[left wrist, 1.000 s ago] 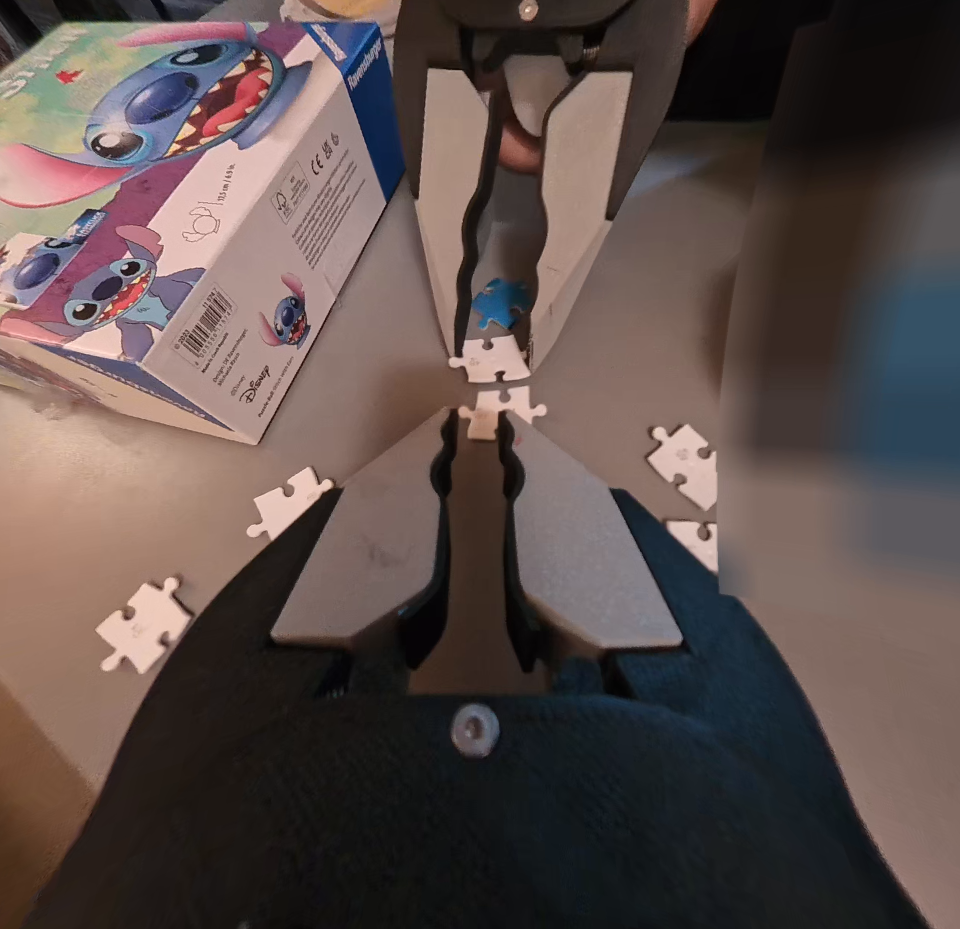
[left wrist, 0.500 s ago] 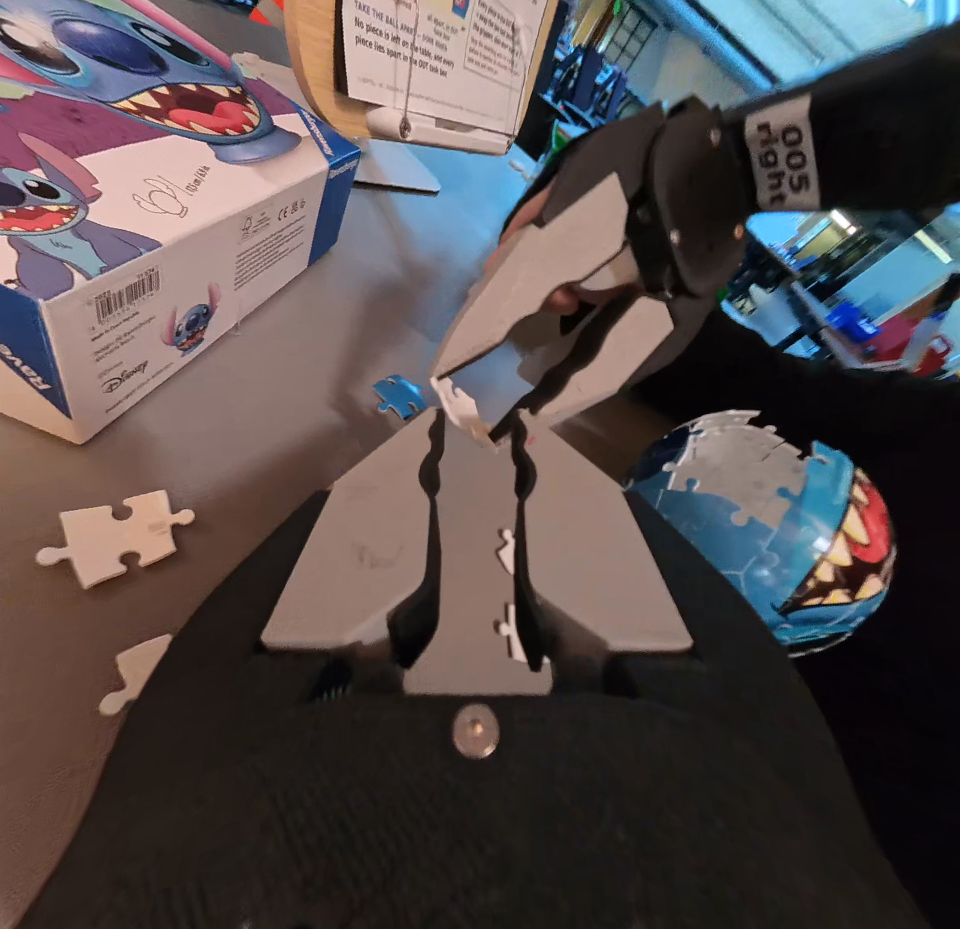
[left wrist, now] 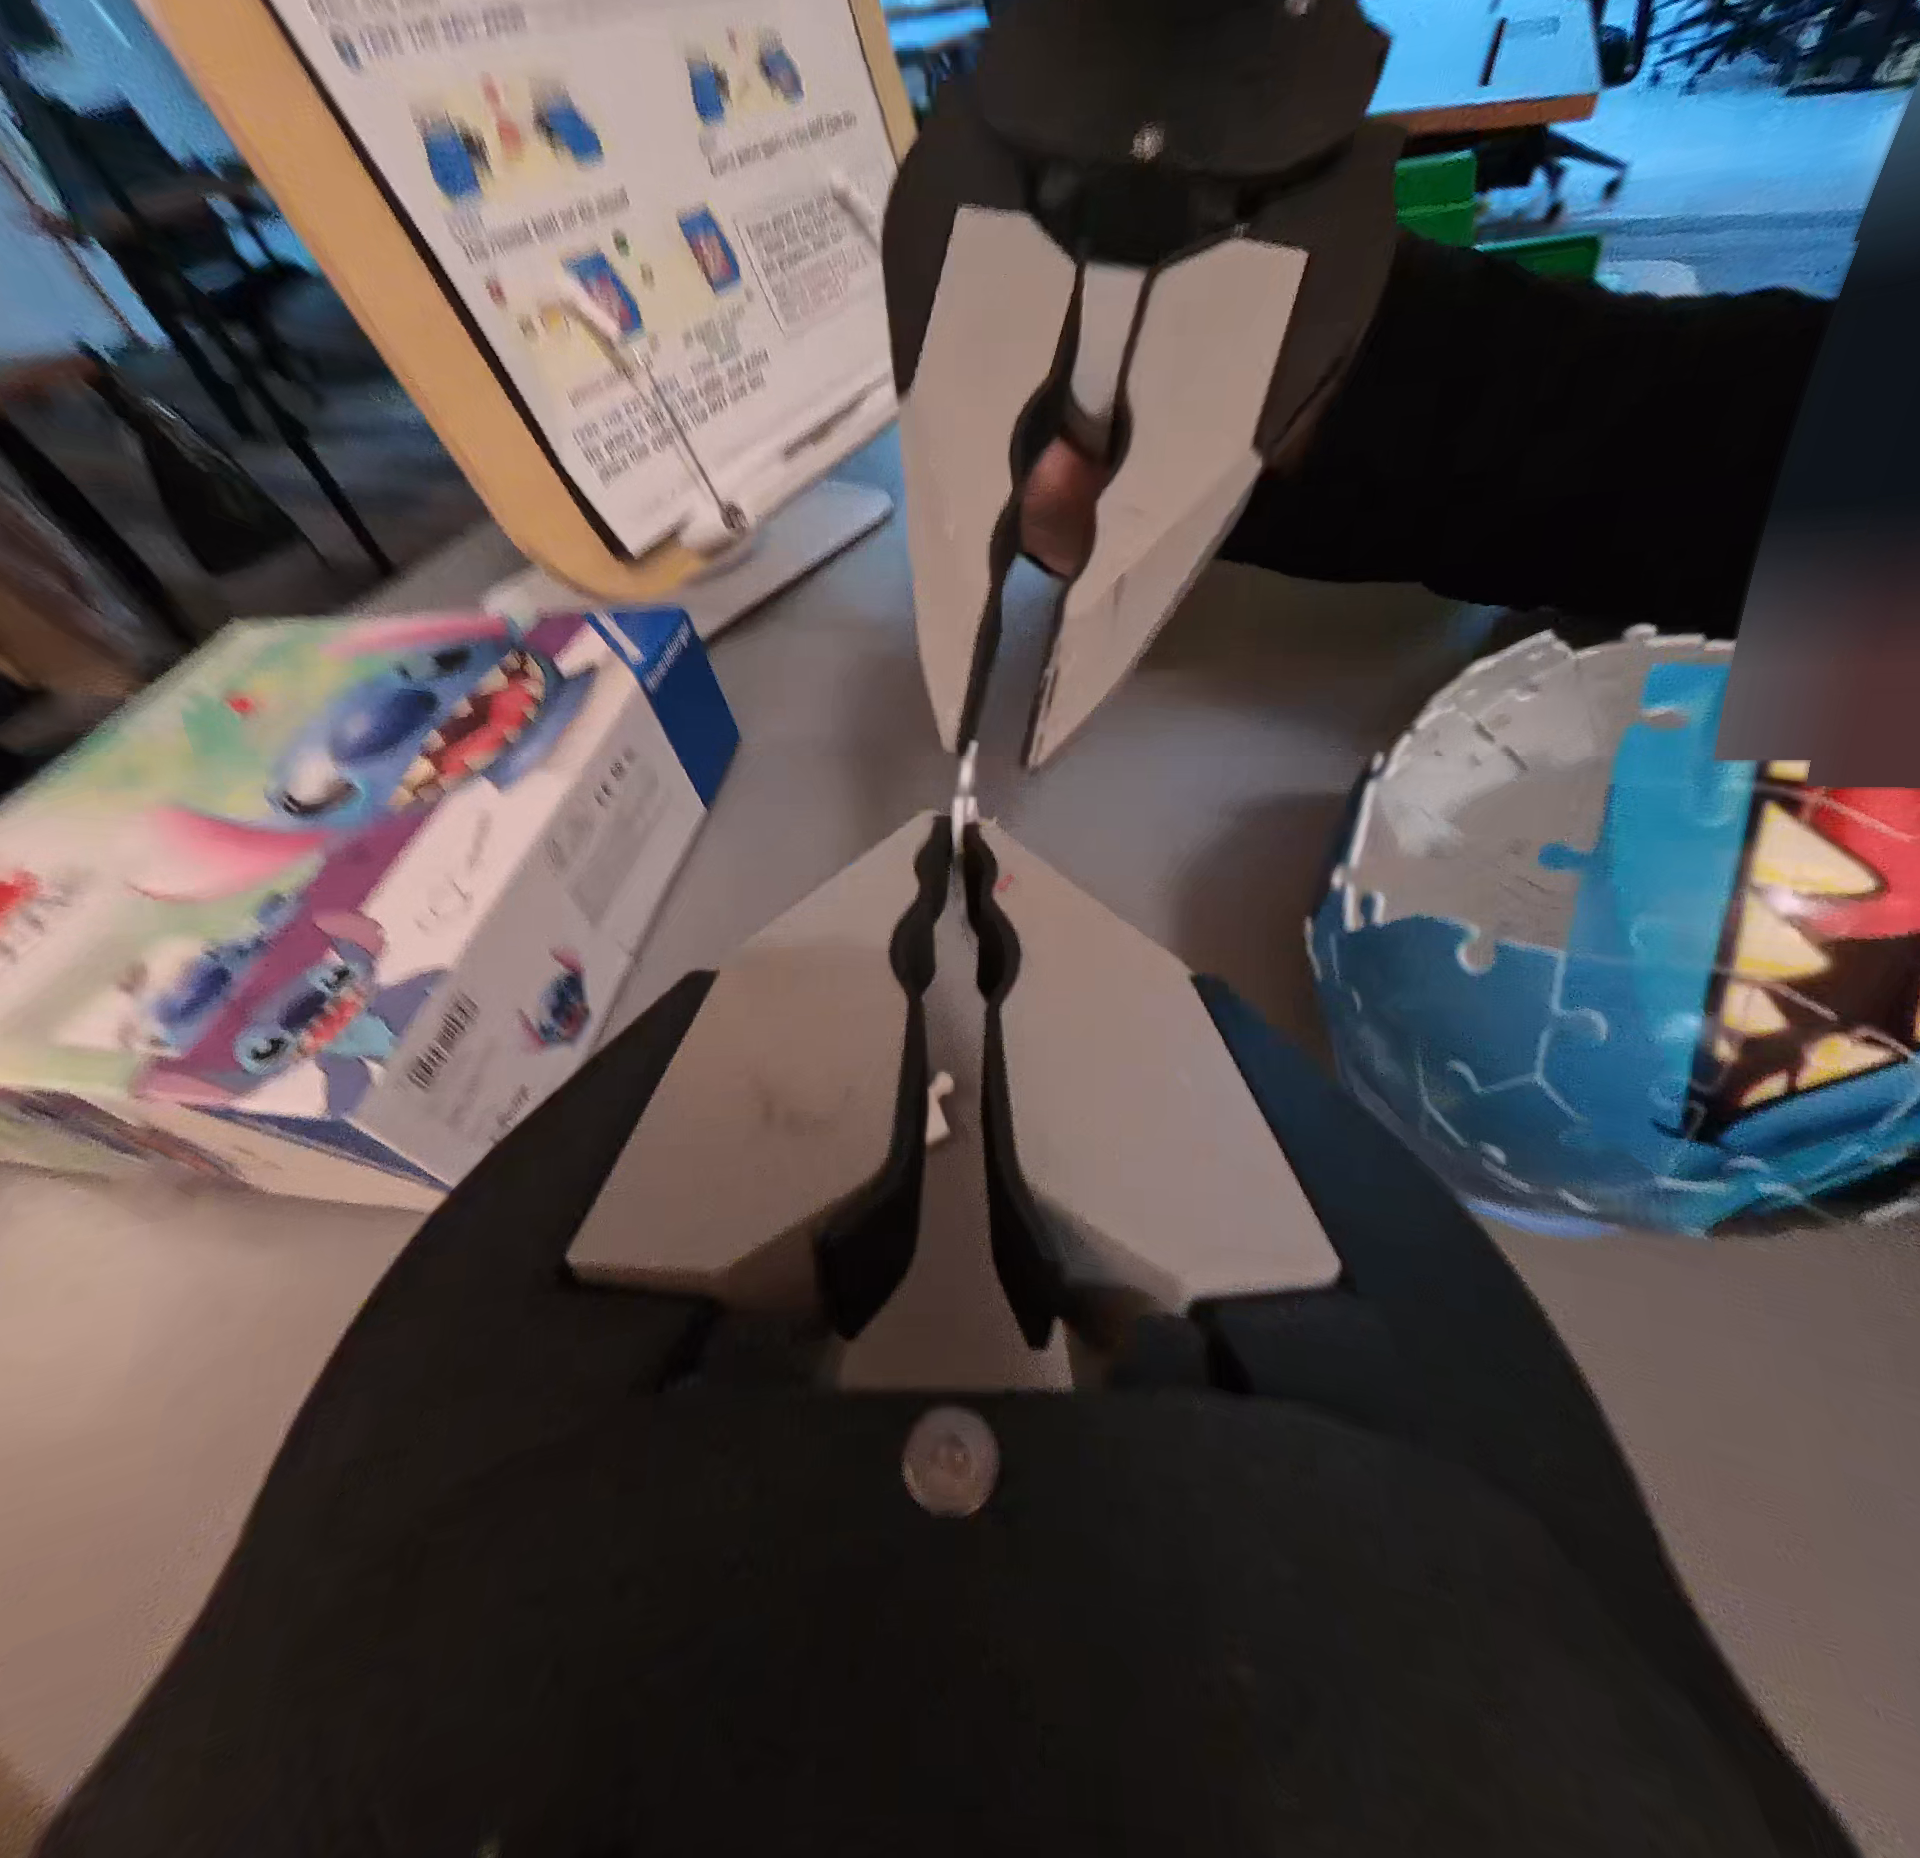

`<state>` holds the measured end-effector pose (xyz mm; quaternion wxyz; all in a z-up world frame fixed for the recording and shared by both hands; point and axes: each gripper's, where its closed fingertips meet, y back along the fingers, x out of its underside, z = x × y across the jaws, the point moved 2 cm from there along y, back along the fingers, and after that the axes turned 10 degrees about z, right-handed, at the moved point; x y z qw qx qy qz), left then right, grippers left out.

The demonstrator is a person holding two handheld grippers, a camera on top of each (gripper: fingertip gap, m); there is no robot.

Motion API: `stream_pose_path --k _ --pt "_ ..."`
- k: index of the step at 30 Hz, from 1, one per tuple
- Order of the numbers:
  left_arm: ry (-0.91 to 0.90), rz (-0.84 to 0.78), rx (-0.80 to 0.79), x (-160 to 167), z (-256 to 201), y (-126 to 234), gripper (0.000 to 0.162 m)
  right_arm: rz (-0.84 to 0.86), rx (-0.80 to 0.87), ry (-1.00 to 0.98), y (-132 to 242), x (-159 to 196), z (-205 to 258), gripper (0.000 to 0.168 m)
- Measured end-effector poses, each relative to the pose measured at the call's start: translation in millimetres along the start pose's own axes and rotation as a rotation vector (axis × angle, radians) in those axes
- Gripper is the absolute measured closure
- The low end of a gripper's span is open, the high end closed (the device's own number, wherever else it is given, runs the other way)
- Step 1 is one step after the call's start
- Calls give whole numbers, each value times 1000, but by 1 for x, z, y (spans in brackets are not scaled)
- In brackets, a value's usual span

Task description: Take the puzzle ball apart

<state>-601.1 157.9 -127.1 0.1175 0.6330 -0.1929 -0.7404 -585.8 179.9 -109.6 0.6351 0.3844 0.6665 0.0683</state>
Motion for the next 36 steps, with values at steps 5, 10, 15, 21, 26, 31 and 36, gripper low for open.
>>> stream_pose_path --k 5,10,15,21,26,31,36 --pt "-30 -100 -76 -23 -14 8 162 -38 -6 9 19 -10 17 168" --pt "35 -212 -59 -46 -29 19 162 -24 12 33 29 -14 27 168" --pt "145 -210 -31 -46 -36 17 162 -41 -77 -26 33 -15 32 168" --pt "322 -242 15 -44 -27 21 162 -53 -32 -128 41 -4 7 168" --pt "400 -247 72 -40 -28 18 162 -106 -108 -161 36 -9 13 167" --pt "416 -280 112 -40 -32 20 162 -121 -159 -161 30 -12 22 168" --pt "423 -258 123 -36 -34 19 162 -108 -172 -158 26 -10 24 168"
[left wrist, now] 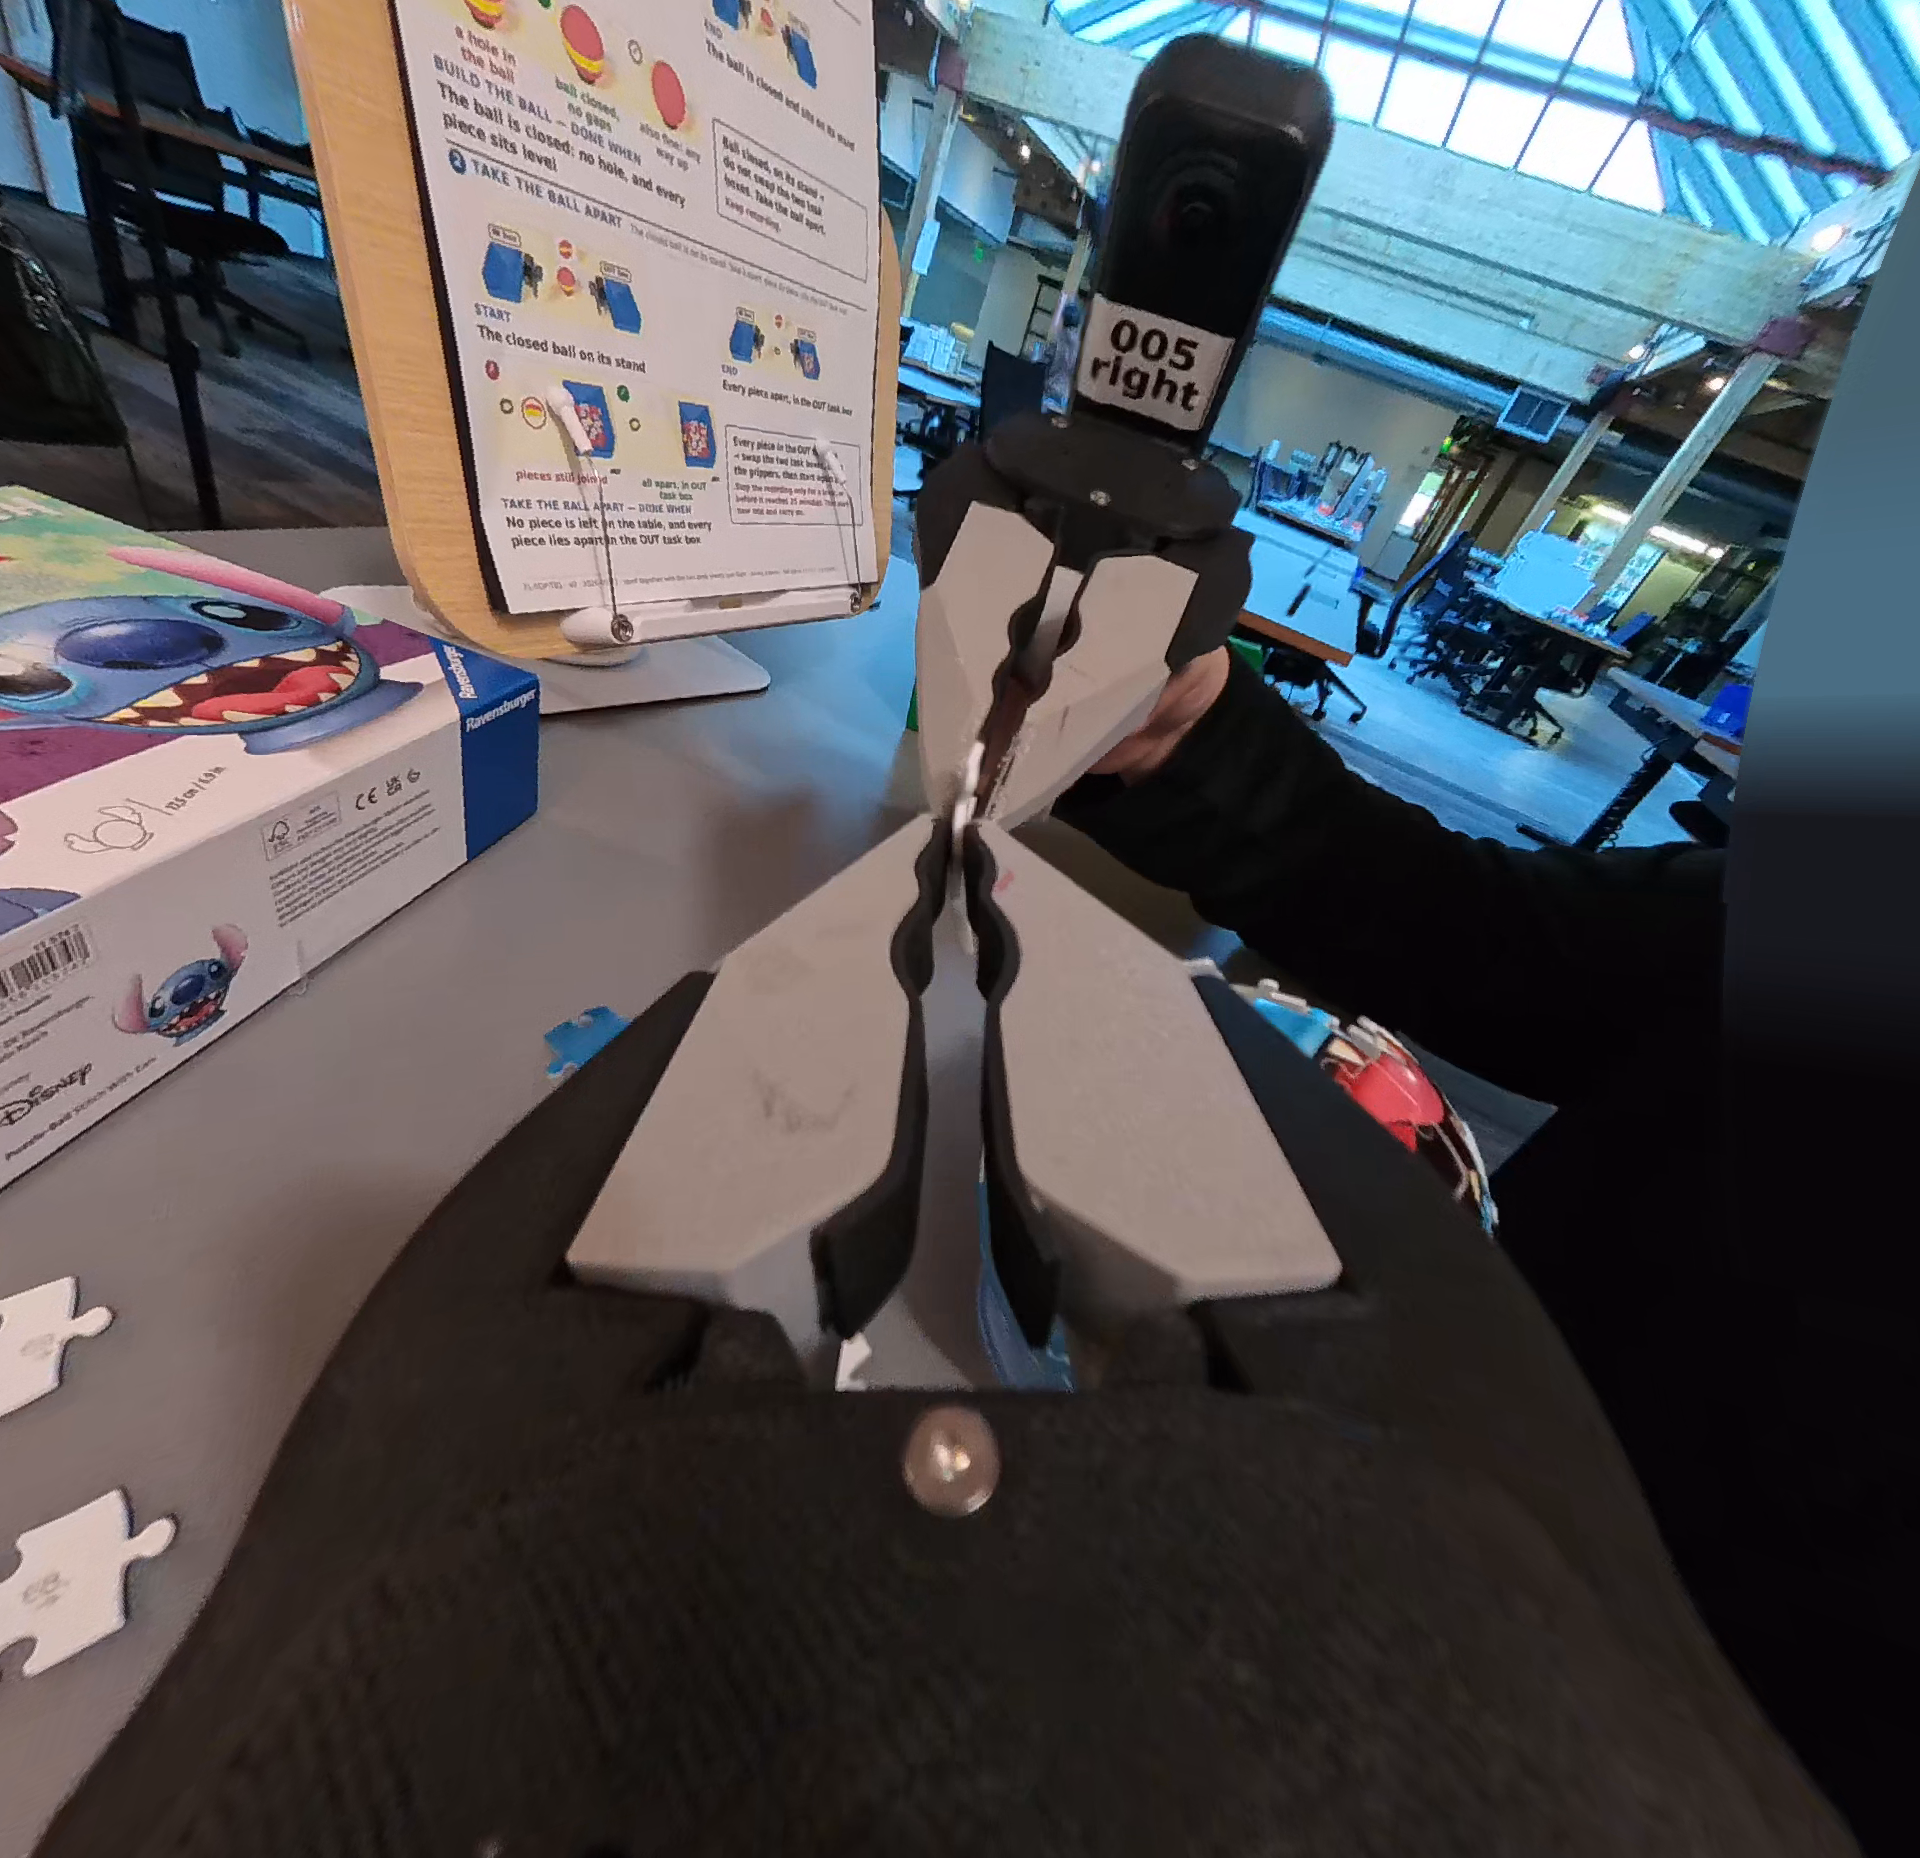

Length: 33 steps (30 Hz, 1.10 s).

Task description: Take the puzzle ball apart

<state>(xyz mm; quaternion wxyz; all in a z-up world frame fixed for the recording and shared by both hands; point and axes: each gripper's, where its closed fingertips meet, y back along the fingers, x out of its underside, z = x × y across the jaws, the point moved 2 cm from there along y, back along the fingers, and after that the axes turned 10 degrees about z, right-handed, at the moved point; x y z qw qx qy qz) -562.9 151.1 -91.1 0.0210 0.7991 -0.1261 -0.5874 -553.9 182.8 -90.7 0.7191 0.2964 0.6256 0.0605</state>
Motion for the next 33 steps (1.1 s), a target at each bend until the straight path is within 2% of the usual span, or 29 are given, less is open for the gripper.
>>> stream_pose_path --k 3,7,11,16,21,26,33 --pt "-36 67 -11 7 -2 2 159 29 29 42 1 3 2 168" --pt "-41 139 -23 12 -1 19 139 85 57 156 3 10 12 168" --pt "-123 250 -71 22 2 36 141 155 80 241 -5 25 22 168" --pt "-272 361 -105 37 10 32 155 211 63 252 -9 41 25 168" --pt "-277 392 8 42 8 17 156 255 22 198 -13 45 25 168" --pt "-203 420 167 36 -11 8 148 291 6 177 -15 47 26 168" --pt "-189 567 147 45 -21 -10 153 313 5 178 -18 49 30 168"
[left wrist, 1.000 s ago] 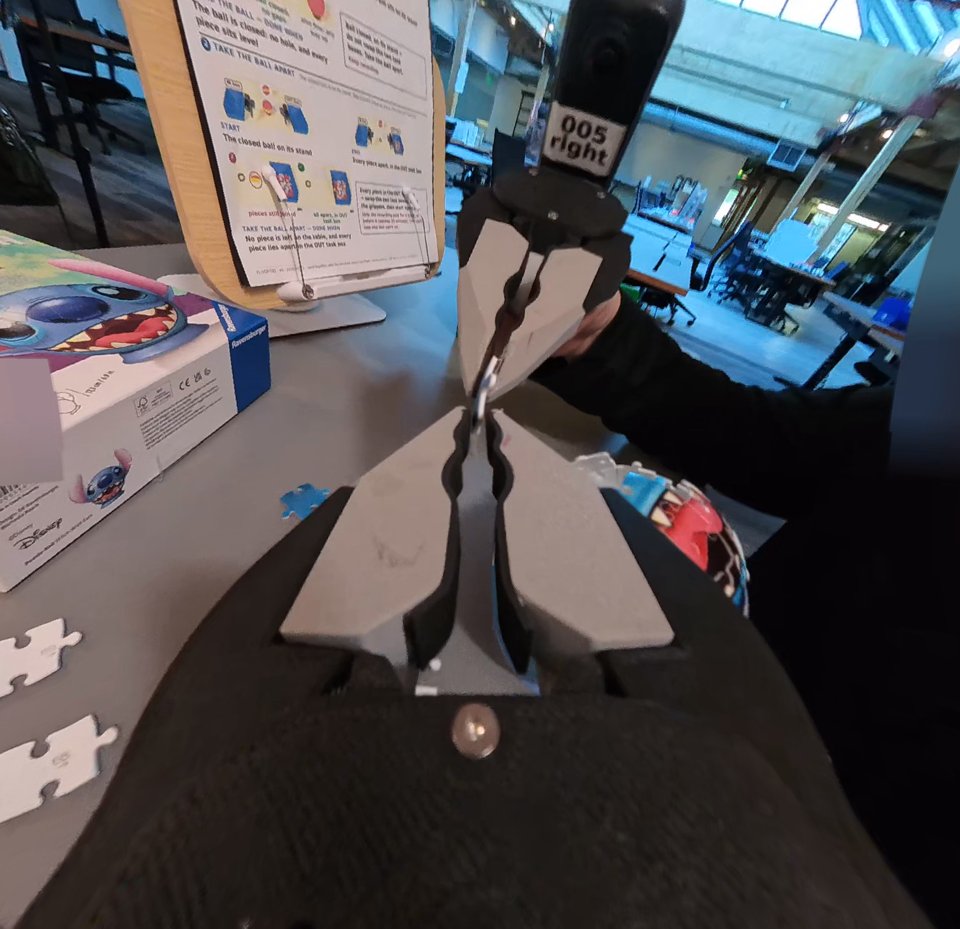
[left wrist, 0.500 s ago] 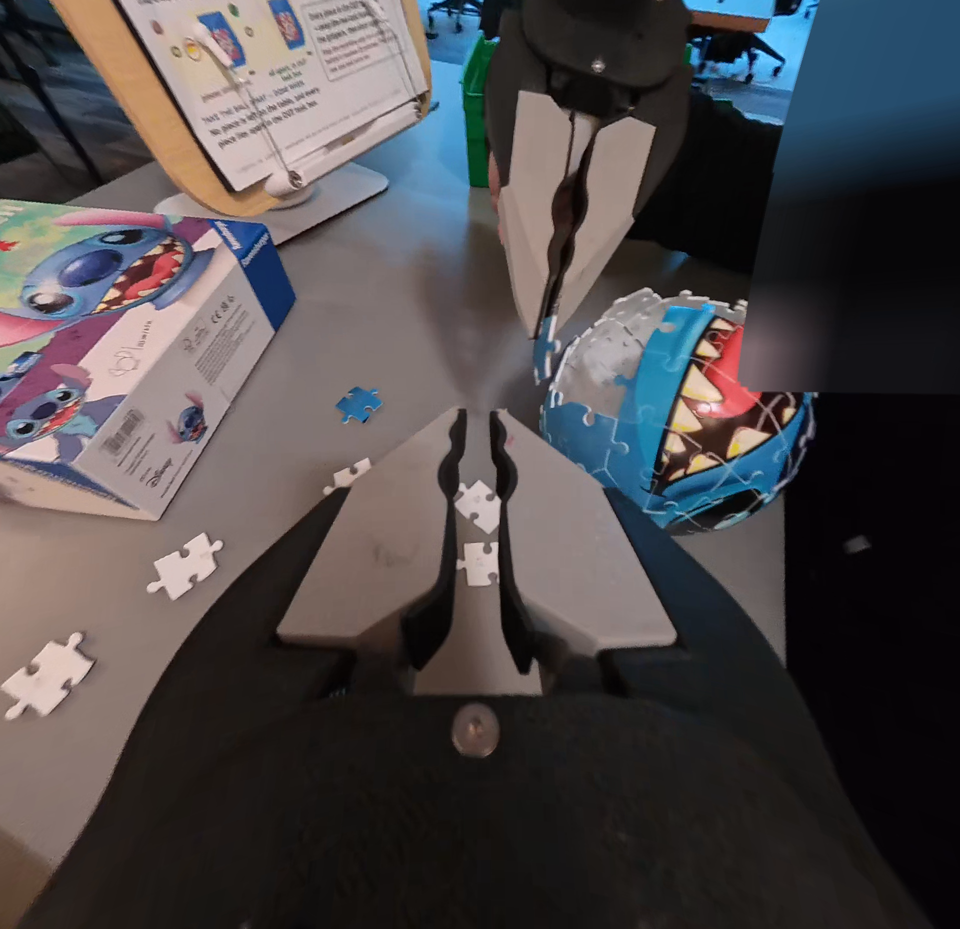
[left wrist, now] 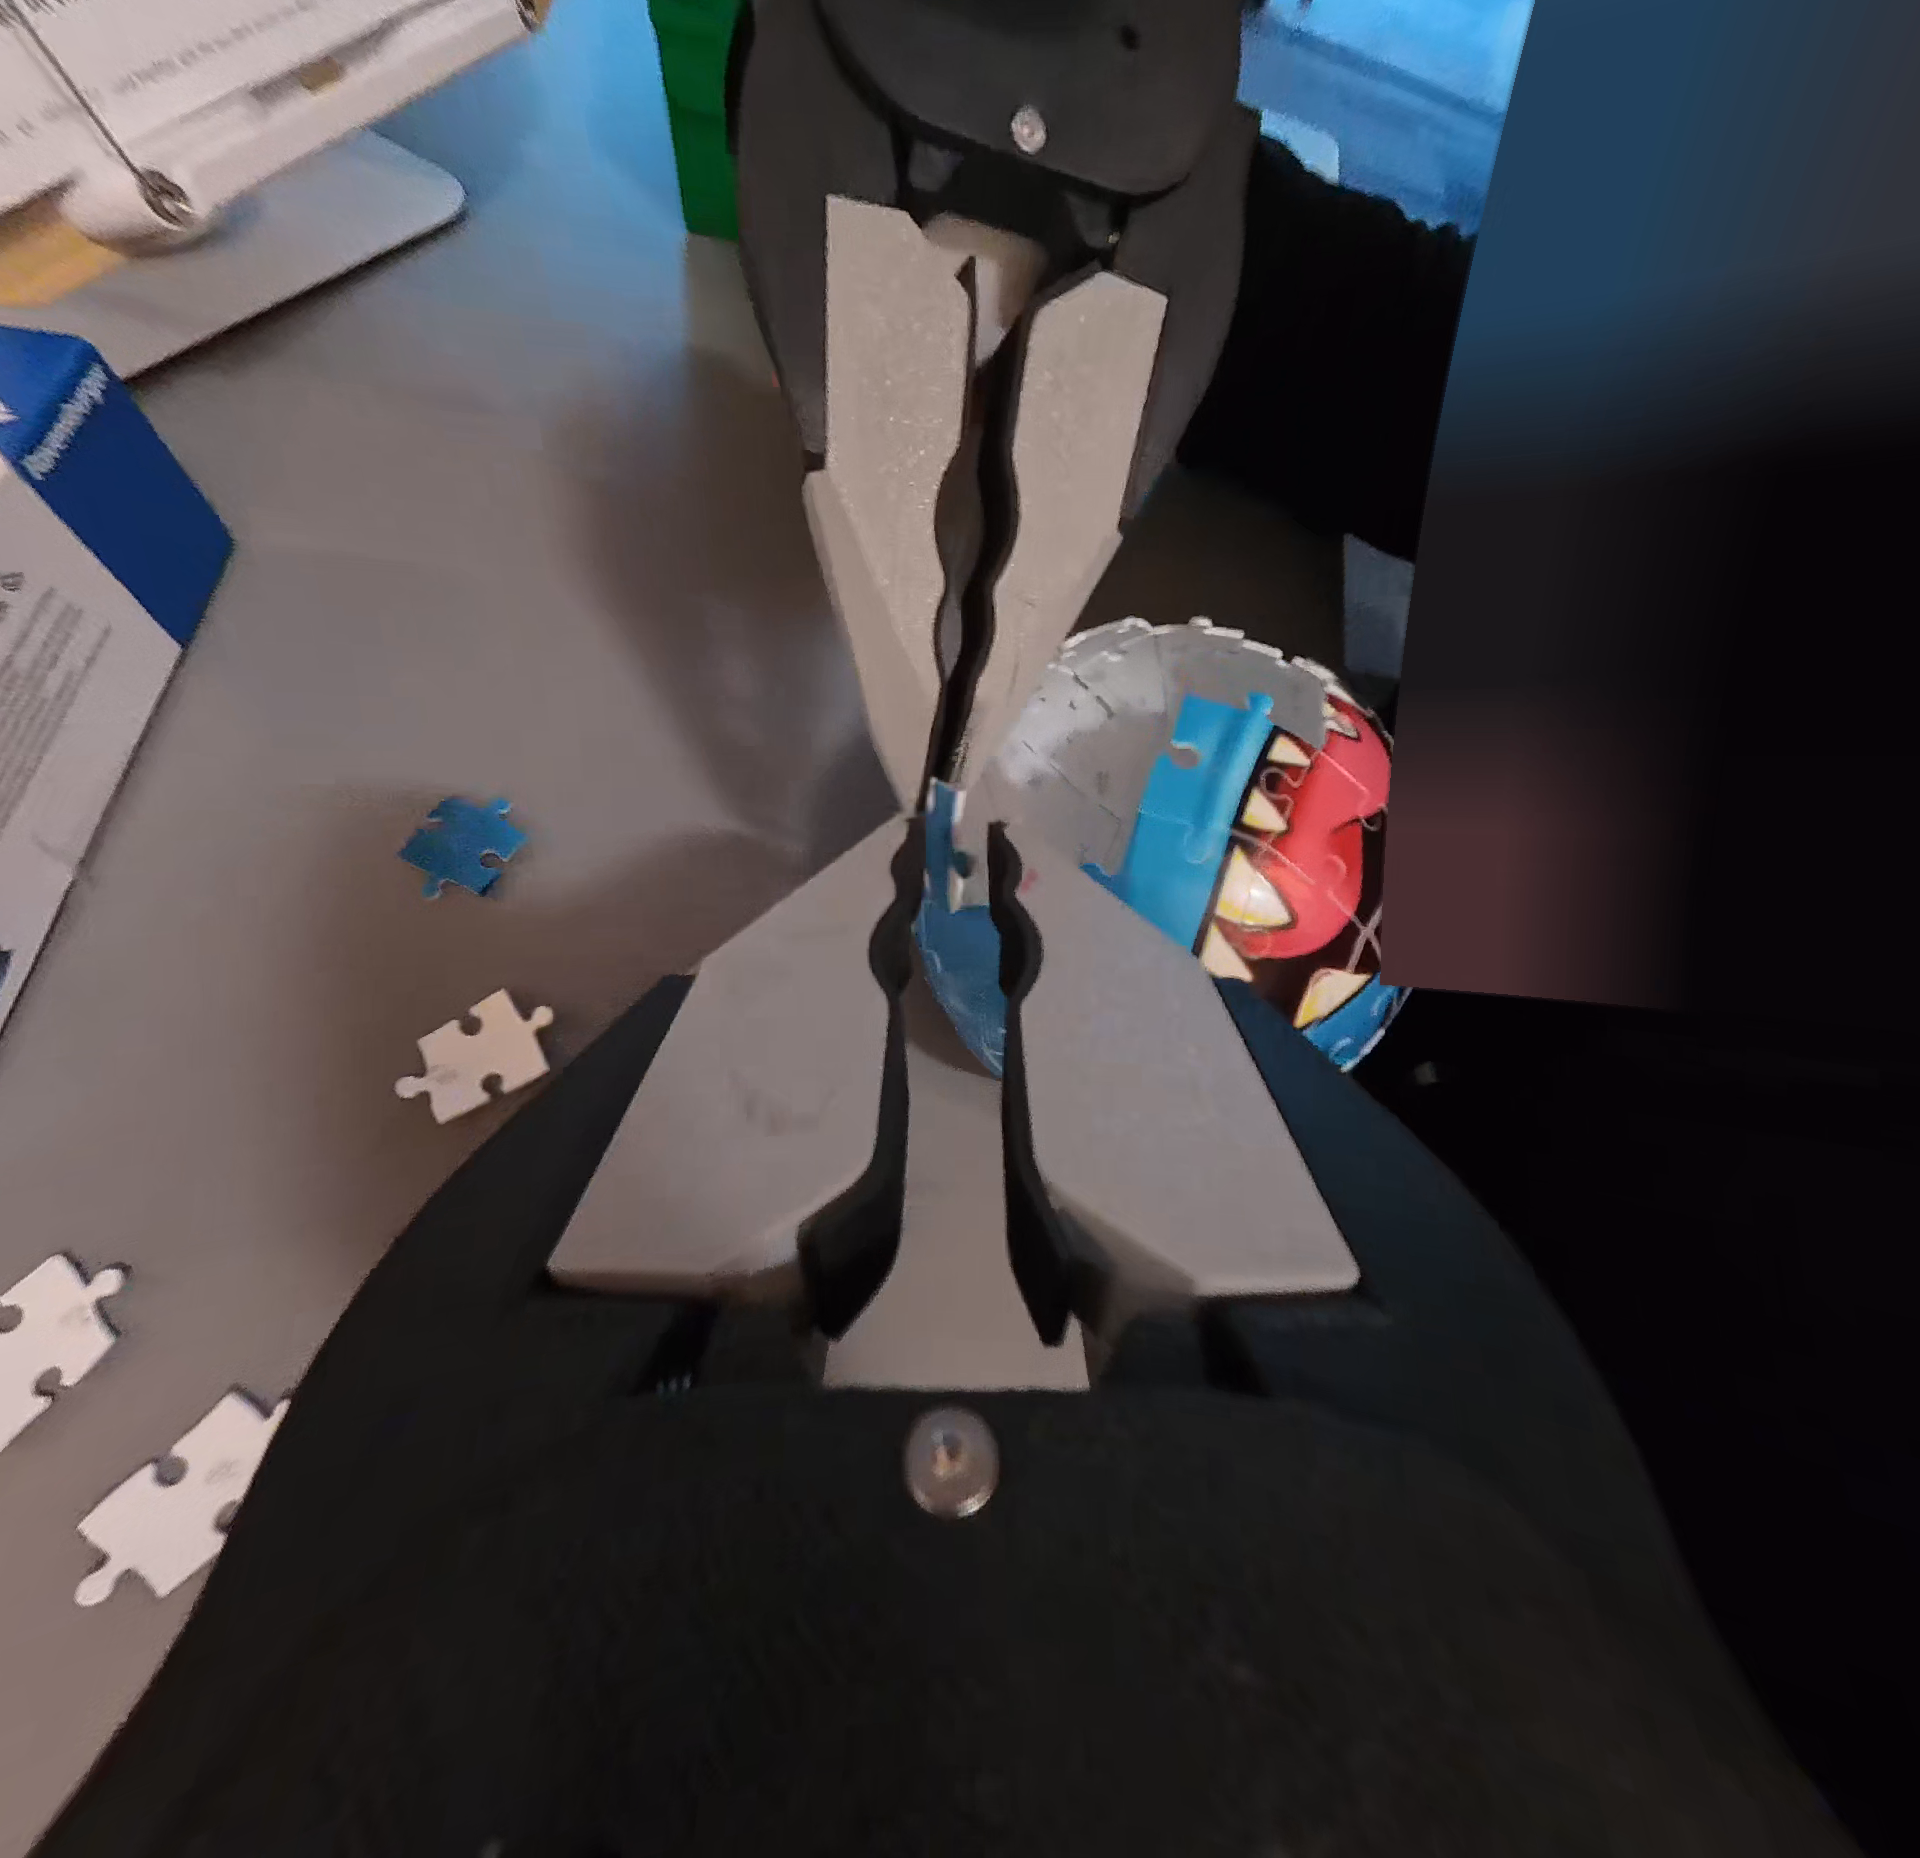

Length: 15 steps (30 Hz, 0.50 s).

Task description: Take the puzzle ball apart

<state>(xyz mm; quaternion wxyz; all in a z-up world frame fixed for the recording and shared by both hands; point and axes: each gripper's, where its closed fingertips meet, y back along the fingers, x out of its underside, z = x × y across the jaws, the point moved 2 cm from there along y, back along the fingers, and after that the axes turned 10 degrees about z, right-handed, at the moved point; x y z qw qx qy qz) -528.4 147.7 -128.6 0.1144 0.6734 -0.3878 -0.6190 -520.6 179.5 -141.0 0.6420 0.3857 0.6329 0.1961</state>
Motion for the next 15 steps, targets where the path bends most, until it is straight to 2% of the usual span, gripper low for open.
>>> stream_pose_path --k 7,12,15 --pt "-52 96 -69 0 -2 -10 161 24 6 9 -1 4 3 168" --pt "-50 107 -92 -1 -1 -10 161 21 8 -6 1 3 2 168" --pt "-60 124 -109 -1 -2 -10 155 8 0 -7 2 0 4 168"
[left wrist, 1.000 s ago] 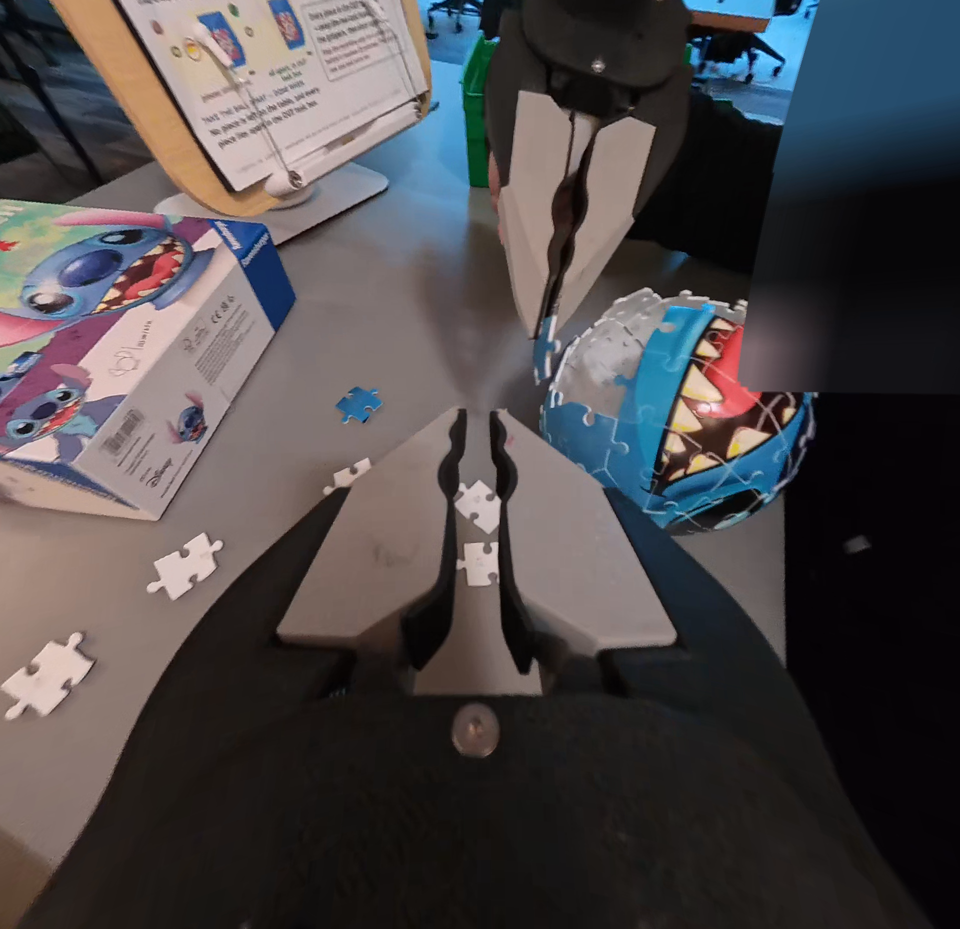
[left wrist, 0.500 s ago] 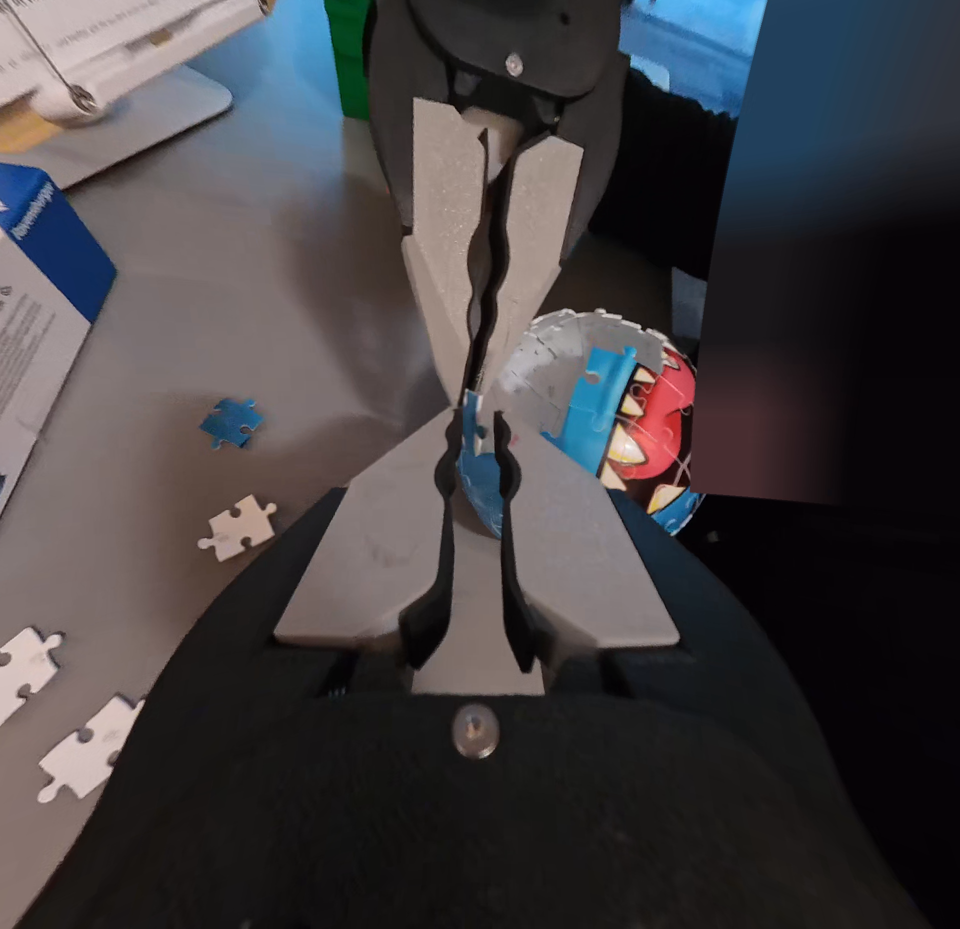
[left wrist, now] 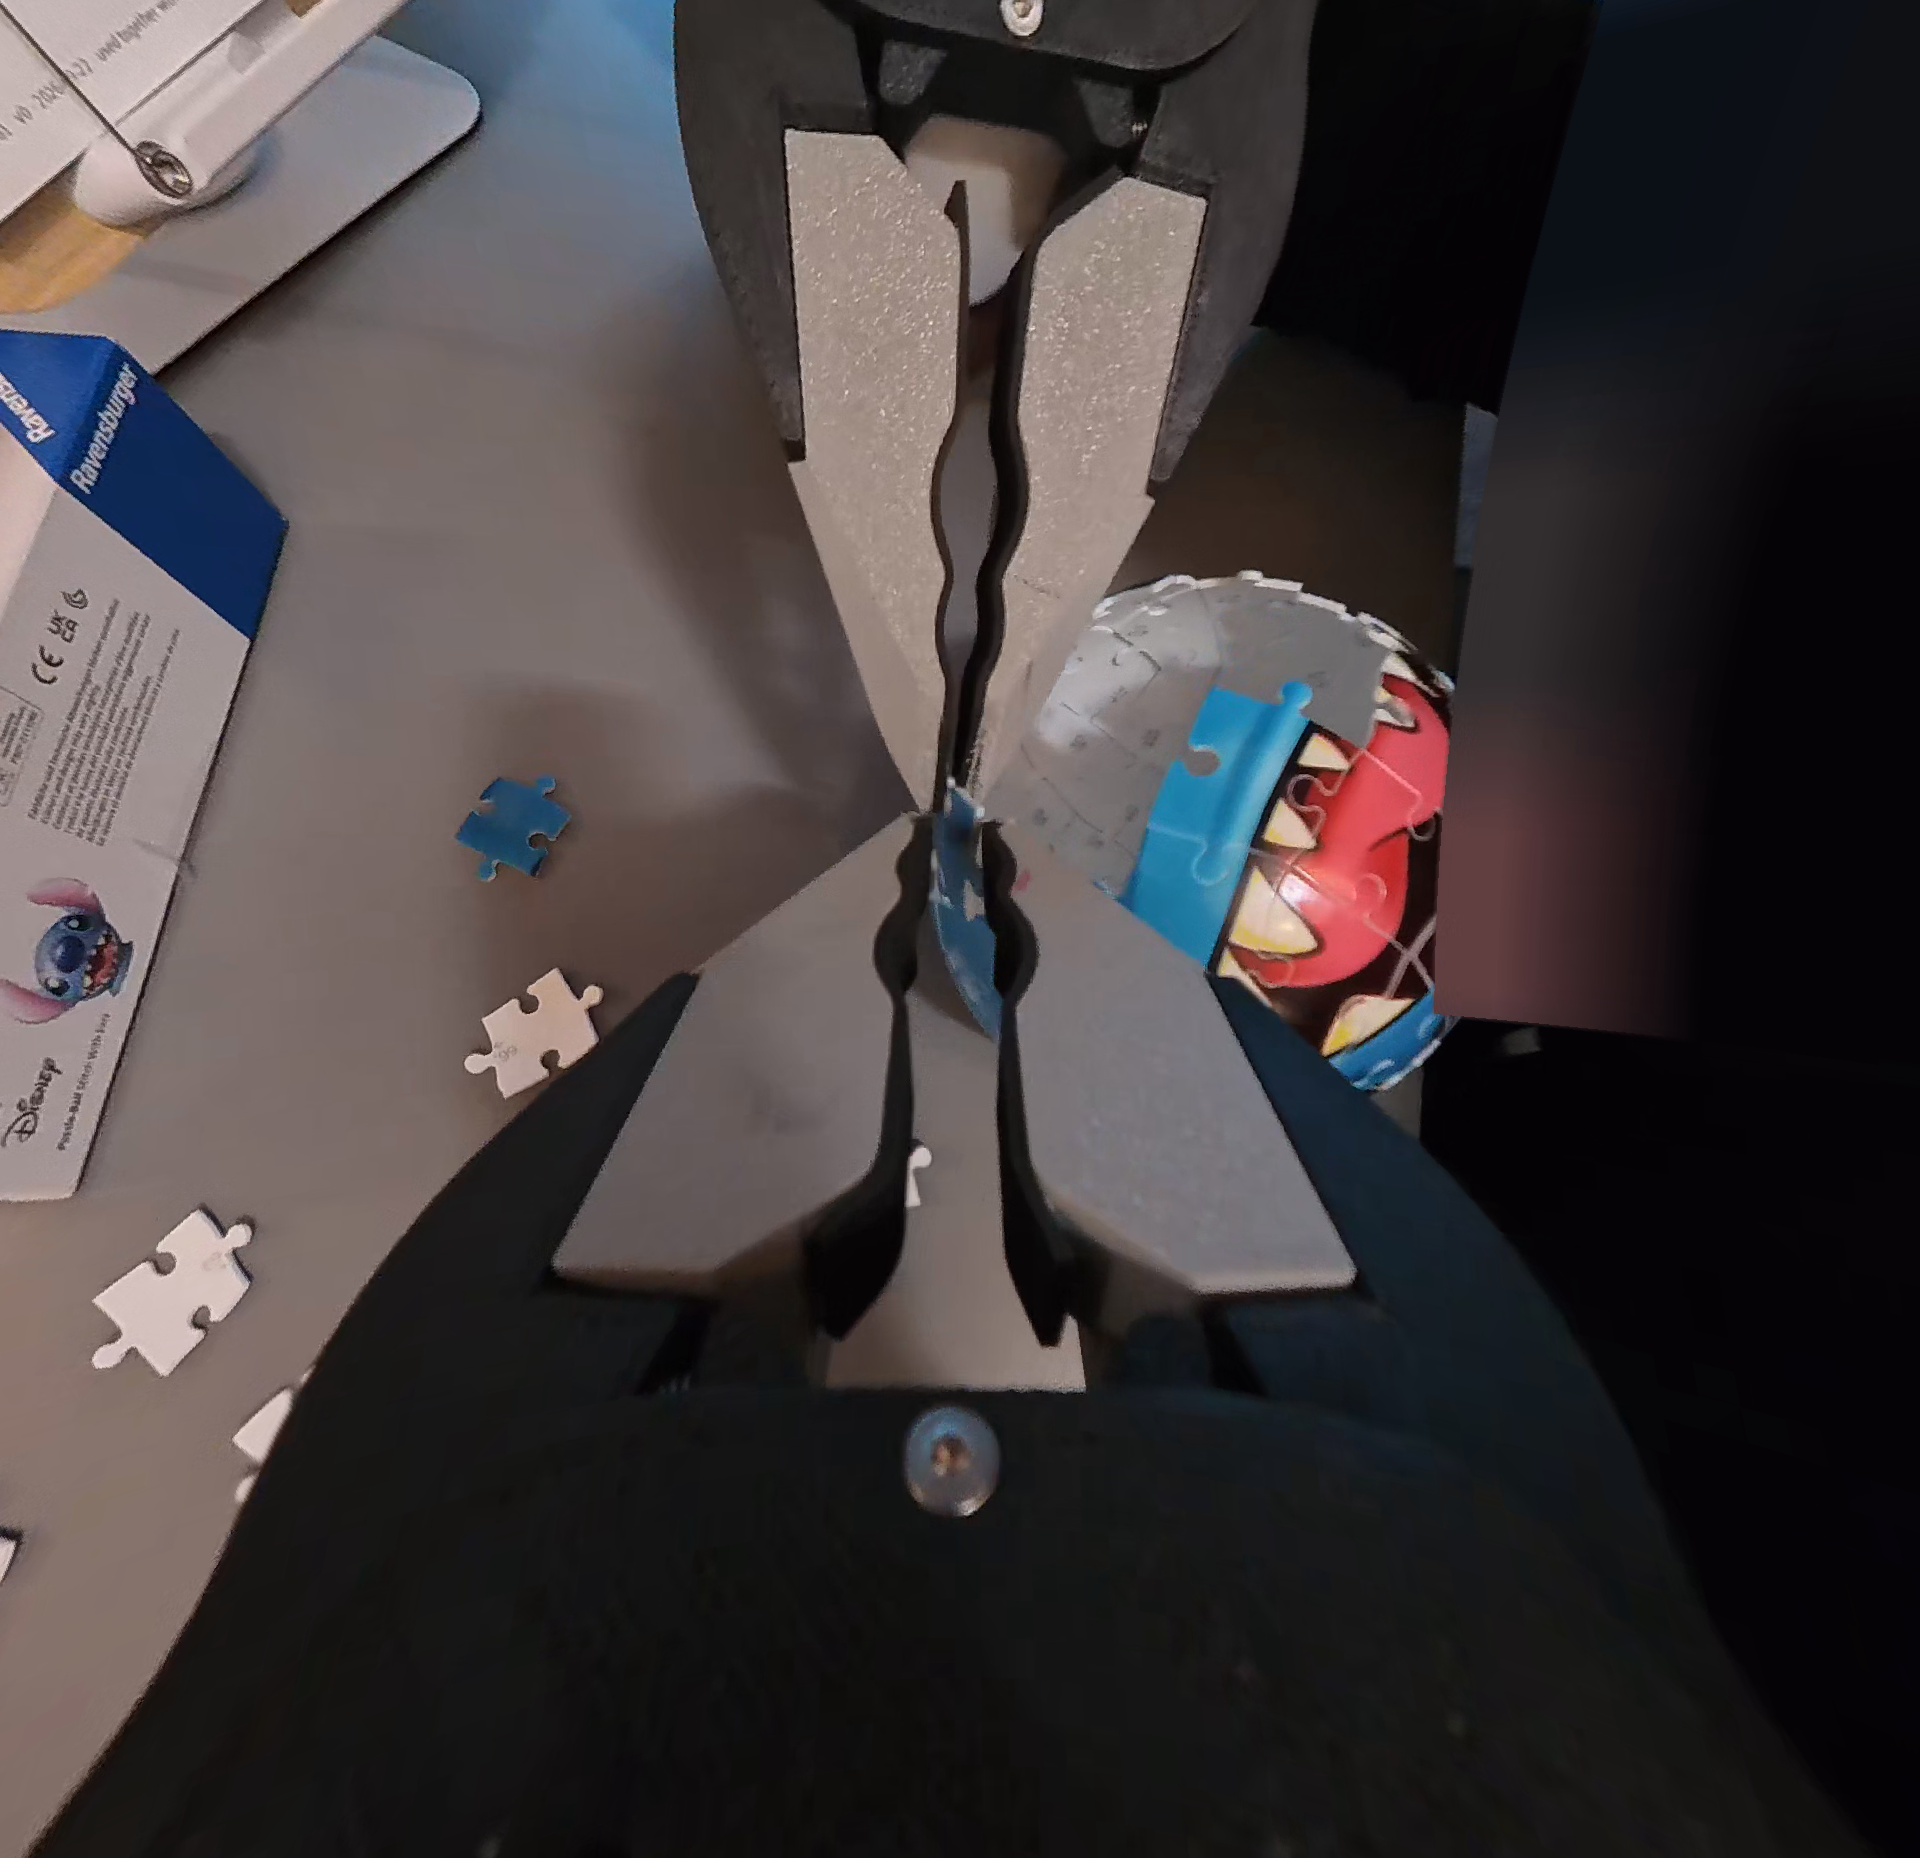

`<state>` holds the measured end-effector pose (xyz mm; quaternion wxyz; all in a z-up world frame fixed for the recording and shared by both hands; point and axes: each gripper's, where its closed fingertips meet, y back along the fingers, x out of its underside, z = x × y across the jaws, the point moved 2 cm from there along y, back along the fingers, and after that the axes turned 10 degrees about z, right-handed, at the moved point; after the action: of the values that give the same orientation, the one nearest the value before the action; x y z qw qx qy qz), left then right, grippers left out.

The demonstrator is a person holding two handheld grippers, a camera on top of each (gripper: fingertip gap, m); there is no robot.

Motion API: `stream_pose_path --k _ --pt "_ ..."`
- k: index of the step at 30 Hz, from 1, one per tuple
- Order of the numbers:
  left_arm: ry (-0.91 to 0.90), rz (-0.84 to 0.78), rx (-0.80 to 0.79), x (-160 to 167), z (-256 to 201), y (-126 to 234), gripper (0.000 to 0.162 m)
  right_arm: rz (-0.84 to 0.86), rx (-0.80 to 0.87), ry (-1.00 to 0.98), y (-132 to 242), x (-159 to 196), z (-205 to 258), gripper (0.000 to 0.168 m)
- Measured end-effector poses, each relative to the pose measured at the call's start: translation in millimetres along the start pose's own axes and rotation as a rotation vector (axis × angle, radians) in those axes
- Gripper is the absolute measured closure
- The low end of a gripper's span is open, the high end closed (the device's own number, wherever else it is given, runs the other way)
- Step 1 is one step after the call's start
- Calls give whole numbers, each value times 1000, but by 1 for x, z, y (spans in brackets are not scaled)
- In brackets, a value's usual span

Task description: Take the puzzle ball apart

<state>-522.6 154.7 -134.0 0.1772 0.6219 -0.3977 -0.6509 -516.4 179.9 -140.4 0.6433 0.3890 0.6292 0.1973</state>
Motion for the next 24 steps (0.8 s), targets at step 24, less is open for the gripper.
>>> stream_pose_path --k 24 --pt "-61 -22 -102 -4 -2 1 162 18 -80 -51 2 8 4 154"
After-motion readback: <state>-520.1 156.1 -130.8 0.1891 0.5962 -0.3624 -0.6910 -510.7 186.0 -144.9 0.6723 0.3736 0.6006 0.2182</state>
